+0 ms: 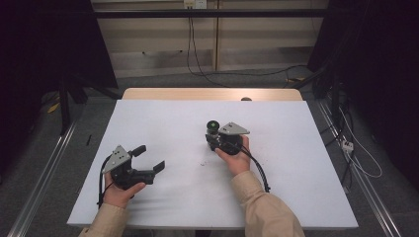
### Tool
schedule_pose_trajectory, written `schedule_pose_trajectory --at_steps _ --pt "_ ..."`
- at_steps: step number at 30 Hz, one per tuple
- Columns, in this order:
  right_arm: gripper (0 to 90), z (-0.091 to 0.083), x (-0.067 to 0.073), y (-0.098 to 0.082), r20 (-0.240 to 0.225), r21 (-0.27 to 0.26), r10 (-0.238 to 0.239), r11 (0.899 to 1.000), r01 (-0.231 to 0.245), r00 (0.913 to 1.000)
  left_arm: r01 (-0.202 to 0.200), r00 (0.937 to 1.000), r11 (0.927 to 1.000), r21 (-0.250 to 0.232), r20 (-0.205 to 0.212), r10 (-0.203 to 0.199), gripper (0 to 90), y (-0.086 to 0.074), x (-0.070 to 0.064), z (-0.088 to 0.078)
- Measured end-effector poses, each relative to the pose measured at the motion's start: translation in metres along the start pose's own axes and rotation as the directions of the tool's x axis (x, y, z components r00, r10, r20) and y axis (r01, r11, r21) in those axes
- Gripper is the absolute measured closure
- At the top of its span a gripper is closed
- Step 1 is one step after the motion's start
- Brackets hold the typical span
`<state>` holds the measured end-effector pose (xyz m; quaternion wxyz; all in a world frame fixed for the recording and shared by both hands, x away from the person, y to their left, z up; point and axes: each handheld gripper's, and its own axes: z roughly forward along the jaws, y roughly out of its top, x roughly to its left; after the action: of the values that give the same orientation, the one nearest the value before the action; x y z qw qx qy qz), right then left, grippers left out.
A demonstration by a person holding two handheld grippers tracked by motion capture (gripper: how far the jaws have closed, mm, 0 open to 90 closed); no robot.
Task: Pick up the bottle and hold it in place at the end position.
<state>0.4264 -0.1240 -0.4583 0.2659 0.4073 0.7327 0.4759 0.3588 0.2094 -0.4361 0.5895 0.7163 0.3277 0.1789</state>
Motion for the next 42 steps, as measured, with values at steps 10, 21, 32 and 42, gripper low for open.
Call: schedule_pose_trajectory --at_steps 10,21,32,42 --pt "53.4 0.0 0.001 -0.001 0.007 -0.004 -0.004 1.0 0.004 1.0 -0.022 0.9997 0.9984 0.051 0.013 0.022 20.9 0.006 -0.005 0.012" --pt "53.4 0.0 0.0 -0.001 0.005 -0.002 0.003 1.0 -0.003 1.0 -0.025 0.9991 0.9973 0.069 0.037 0.022 37.3 0.014 -0.003 0.025" --pt "53.4 0.0 0.001 -0.001 0.006 0.0 -0.005 1.0 0.005 1.0 -0.058 0.9935 0.9957 0.072 0.102 0.051 38.3 0.026 -0.009 0.042" --pt "53.4 0.001 0.001 -0.001 0.005 0.0 -0.004 1.0 0.004 1.0 -0.053 0.9908 0.9961 0.071 0.128 0.043 45.2 0.035 -0.007 0.054"
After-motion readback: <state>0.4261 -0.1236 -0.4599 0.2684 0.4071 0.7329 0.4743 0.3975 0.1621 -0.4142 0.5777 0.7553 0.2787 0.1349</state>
